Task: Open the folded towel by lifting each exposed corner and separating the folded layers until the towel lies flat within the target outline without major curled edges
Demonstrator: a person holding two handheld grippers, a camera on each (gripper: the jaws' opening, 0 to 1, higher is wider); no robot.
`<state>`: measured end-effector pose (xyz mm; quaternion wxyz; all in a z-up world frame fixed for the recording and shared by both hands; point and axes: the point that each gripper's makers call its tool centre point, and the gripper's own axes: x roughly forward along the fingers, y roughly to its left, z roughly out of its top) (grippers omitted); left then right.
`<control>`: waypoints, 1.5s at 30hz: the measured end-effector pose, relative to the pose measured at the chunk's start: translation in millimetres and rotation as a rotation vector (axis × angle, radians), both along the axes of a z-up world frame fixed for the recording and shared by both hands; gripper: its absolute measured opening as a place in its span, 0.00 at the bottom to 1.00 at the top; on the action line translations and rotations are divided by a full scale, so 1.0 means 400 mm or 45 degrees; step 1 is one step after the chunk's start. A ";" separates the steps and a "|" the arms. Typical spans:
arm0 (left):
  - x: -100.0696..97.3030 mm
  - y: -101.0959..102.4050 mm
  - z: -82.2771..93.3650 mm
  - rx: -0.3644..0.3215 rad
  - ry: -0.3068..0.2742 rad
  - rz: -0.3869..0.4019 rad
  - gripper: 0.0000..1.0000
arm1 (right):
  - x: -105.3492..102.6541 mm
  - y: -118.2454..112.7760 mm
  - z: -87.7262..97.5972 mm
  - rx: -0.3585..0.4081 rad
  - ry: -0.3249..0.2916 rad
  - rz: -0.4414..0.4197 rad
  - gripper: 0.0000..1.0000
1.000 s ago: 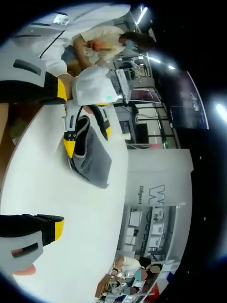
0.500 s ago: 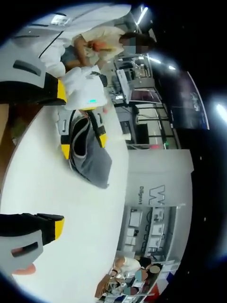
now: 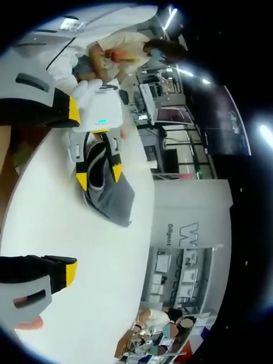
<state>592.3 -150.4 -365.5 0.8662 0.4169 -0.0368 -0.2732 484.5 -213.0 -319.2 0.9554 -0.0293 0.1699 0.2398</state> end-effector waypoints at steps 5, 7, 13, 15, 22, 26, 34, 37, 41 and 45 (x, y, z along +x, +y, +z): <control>-0.006 -0.007 -0.003 0.026 -0.008 -0.022 0.32 | 0.000 0.000 0.004 0.007 -0.007 0.001 0.92; -0.007 -0.009 -0.007 0.035 -0.001 -0.028 0.30 | 0.000 -0.003 0.005 0.007 -0.006 -0.002 0.92; -0.011 -0.018 -0.024 0.065 0.028 -0.052 0.24 | 0.002 -0.013 0.009 0.024 -0.010 -0.022 0.91; -0.013 -0.019 -0.029 0.072 0.040 -0.058 0.22 | 0.003 -0.017 0.006 0.019 -0.006 -0.029 0.91; -0.018 -0.022 -0.047 0.089 0.086 -0.075 0.14 | 0.003 -0.023 0.015 0.025 -0.028 -0.038 0.91; -0.023 -0.022 -0.060 0.094 0.129 -0.081 0.09 | 0.003 -0.025 0.015 0.018 -0.029 -0.044 0.91; -0.031 -0.023 -0.086 0.026 0.275 -0.090 0.04 | 0.005 -0.029 0.013 0.021 -0.027 -0.053 0.91; -0.031 -0.022 -0.094 -0.104 0.387 -0.088 0.04 | 0.004 -0.029 0.014 0.023 -0.027 -0.053 0.91; -0.031 -0.013 -0.079 -0.314 0.516 -0.097 0.04 | 0.004 -0.031 0.015 0.027 -0.030 -0.055 0.90; -0.030 -0.003 -0.064 -0.554 0.666 -0.121 0.04 | 0.004 -0.031 0.015 0.027 -0.030 -0.056 0.90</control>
